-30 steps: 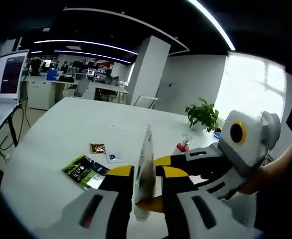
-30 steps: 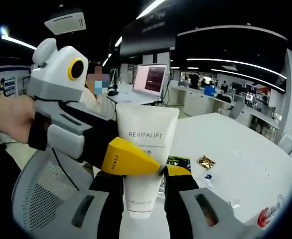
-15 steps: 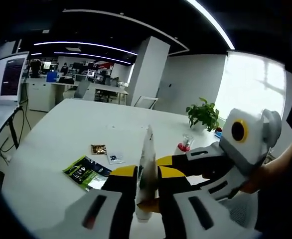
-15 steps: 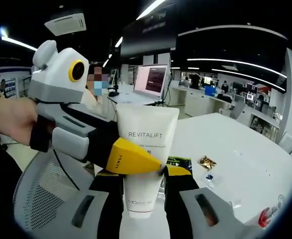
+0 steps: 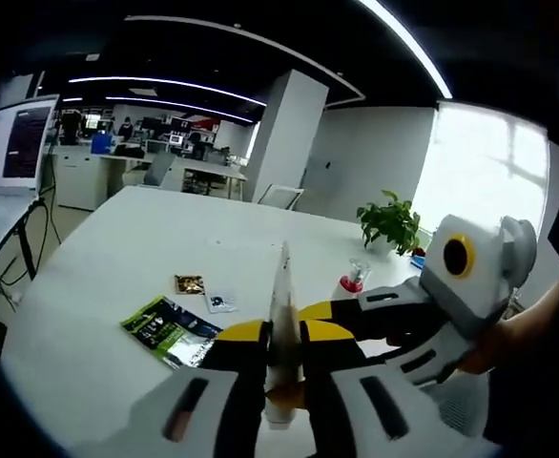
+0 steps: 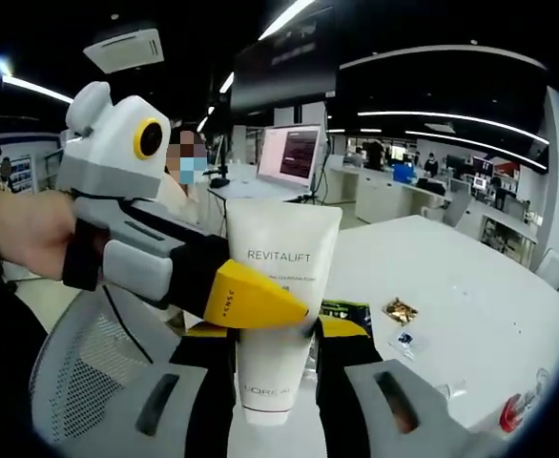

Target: Arrange the skincare products in the storage area until every visible bottle or jar stands upright without overlapping.

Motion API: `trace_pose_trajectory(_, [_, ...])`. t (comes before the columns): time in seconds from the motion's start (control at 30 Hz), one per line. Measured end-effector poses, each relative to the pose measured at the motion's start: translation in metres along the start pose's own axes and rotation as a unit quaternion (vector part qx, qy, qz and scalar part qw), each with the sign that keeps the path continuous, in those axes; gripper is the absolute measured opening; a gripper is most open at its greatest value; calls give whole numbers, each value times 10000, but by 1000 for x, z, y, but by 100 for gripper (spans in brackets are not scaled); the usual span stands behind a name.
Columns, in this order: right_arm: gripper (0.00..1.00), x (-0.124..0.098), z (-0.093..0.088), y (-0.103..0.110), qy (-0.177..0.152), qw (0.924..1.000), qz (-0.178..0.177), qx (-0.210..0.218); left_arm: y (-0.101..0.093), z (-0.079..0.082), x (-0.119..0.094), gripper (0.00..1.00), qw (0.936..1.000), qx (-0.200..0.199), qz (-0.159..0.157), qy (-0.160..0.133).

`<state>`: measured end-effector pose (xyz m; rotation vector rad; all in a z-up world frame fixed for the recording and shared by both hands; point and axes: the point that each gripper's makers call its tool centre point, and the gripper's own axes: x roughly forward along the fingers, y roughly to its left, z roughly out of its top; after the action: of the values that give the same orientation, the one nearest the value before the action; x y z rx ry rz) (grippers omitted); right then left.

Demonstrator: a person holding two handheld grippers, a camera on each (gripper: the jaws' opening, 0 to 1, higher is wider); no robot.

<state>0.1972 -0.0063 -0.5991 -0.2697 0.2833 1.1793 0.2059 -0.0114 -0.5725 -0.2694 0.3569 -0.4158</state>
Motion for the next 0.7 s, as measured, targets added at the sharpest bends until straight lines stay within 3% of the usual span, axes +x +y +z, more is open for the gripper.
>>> trace_pose_trajectory(0.17, [33, -1, 6, 6, -300, 9990, 314, 132, 3, 2, -6, 8, 9991, -394, -140, -106])
trace_pose_trajectory(0.33, [34, -3, 8, 15, -399, 9965, 673, 284, -1, 6, -13, 7, 9986, -155, -485, -117])
trace_pose_trajectory(0.47, [34, -5, 9, 18, -483, 9931, 996, 395, -7, 7, -15, 7, 9975, -193, -677, -106])
trace_pose_trajectory(0.57, [34, -10, 14, 20, -581, 9879, 1354, 482, -17, 11, -17, 7, 9953, -138, -948, -134])
trace_pose_trajectory(0.7, [32, -22, 25, 27, -809, 9756, 1954, 595, -37, 22, -24, 7, 9880, 25, -1530, -201])
